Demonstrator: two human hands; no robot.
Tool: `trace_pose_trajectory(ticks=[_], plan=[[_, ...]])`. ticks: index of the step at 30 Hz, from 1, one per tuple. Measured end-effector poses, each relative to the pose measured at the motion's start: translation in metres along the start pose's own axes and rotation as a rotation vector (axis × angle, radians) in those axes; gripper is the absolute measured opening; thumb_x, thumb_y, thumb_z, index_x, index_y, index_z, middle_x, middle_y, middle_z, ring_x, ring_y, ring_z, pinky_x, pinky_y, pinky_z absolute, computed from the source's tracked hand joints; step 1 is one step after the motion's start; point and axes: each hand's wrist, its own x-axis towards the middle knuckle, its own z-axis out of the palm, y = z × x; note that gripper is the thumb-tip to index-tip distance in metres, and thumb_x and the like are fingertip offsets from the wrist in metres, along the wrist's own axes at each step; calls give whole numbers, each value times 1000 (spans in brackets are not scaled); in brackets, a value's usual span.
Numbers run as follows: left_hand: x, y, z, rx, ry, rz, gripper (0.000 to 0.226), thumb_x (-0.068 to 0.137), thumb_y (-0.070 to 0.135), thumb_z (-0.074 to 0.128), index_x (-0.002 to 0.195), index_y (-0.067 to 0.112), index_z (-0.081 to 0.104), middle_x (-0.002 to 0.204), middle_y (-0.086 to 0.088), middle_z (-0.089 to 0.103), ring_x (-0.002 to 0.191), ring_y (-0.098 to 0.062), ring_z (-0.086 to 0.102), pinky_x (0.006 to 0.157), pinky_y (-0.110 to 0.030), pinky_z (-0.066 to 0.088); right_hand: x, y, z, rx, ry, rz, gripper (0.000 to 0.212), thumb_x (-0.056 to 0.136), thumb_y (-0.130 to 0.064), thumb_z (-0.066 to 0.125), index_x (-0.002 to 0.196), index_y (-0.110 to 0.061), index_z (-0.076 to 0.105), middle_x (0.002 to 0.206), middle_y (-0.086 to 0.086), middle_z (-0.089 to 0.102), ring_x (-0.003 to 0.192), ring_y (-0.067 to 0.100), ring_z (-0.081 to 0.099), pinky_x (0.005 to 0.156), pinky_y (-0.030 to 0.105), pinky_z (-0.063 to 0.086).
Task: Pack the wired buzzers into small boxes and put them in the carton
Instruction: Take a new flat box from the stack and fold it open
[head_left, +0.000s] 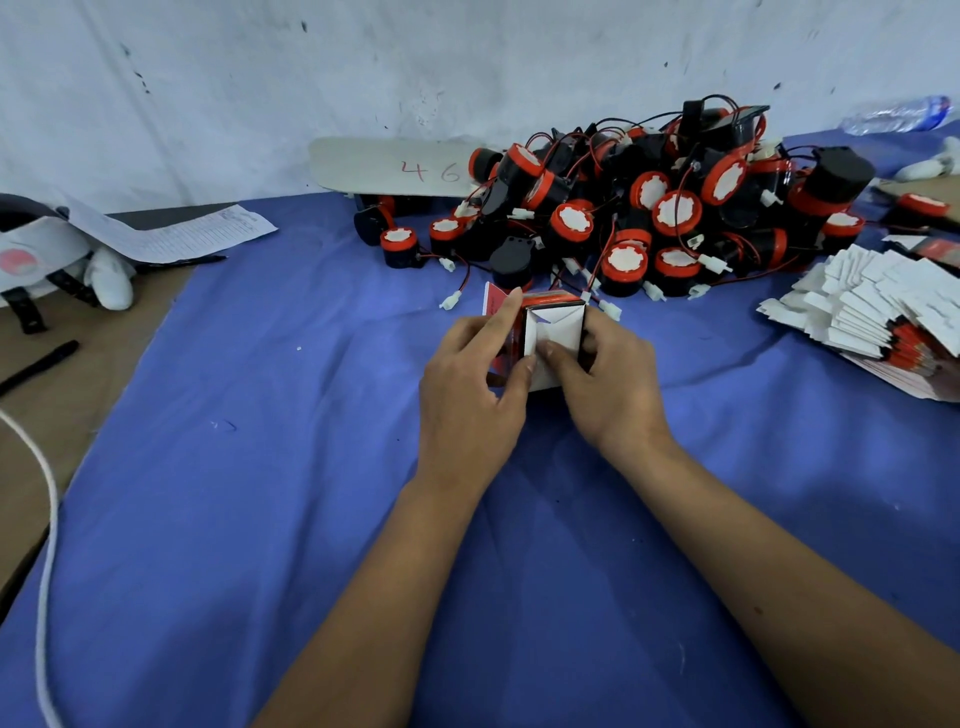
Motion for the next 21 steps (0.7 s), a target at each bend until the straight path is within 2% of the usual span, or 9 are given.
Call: trace_pose_trajectory(ticks=[4, 7, 8, 10, 12, 14, 15, 18, 21], plan=[[1, -1, -1, -20, 16, -15, 63, 91, 14, 75, 150, 25, 56, 110, 4, 64, 90, -11, 64, 72, -30, 57, 1, -2, -2, 22, -53, 6, 21, 98, -20, 66, 119, -21, 67, 98, -13, 72, 90, 1, 66, 69, 7, 48], [1, -3, -2, -28, 32, -20, 61, 91, 15, 74, 149, 26, 56, 111, 5, 63, 93, -8, 62, 71, -30, 58, 1, -1, -2, 15, -83, -3, 6, 103, -20, 58, 104, -24, 62, 88, -17, 66, 82, -7, 61, 63, 7, 43], [1, -4, -2, -48, 31, -33, 61, 92, 15, 74, 149, 27, 56, 113, 5, 63, 95, -8, 62, 72, -32, 59, 1, 0, -2, 16, -80, -10, 7, 104, -20, 56, 101, -25, 59, 84, -18, 63, 79, -10, 59, 61, 7, 42], [1, -6, -2, -85, 24, -64, 61, 92, 15, 74, 148, 29, 56, 116, 5, 64, 100, -9, 64, 74, -35, 60, 1, -1, -2, 35, -87, -10, 9, 105, -19, 54, 109, -22, 61, 87, -19, 64, 82, -12, 59, 64, 7, 42], [2, -7, -3, -90, 28, -78, 61, 92, 13, 74, 148, 29, 56, 117, 5, 65, 104, -9, 65, 78, -29, 59, 1, -3, -2, 101, -98, 11, 24, 104, -19, 55, 128, -22, 60, 102, -17, 70, 95, -7, 63, 74, 8, 47], [4, -7, -5, -105, 47, -99, 59, 93, 12, 73, 148, 28, 57, 118, 7, 68, 107, -5, 64, 81, -15, 53, 1, -5, -4, 222, -105, 53, 36, 99, -20, 65, 135, -22, 59, 109, -12, 73, 102, 1, 68, 85, 18, 54], [4, -7, -6, -140, 53, -128, 57, 94, 11, 72, 147, 28, 58, 119, 9, 69, 108, -4, 65, 82, -13, 53, 2, -5, -6, 293, -112, 83, 40, 95, -19, 72, 133, -21, 60, 108, -8, 74, 103, 5, 70, 87, 26, 57], [3, -5, -7, -259, 33, -199, 51, 95, 9, 70, 142, 29, 62, 119, 8, 73, 103, -10, 70, 83, -31, 61, 4, -5, -11, 451, -149, 153, 41, 84, -7, 81, 122, -12, 65, 106, 2, 76, 102, 18, 72, 93, 46, 59], [2, -3, -7, -274, 6, -201, 49, 95, 14, 67, 140, 32, 63, 112, 4, 76, 93, -12, 73, 81, -40, 63, 4, -4, -11, 527, -173, 197, 40, 81, 2, 79, 117, -5, 62, 107, 10, 76, 104, 30, 72, 96, 57, 56]])
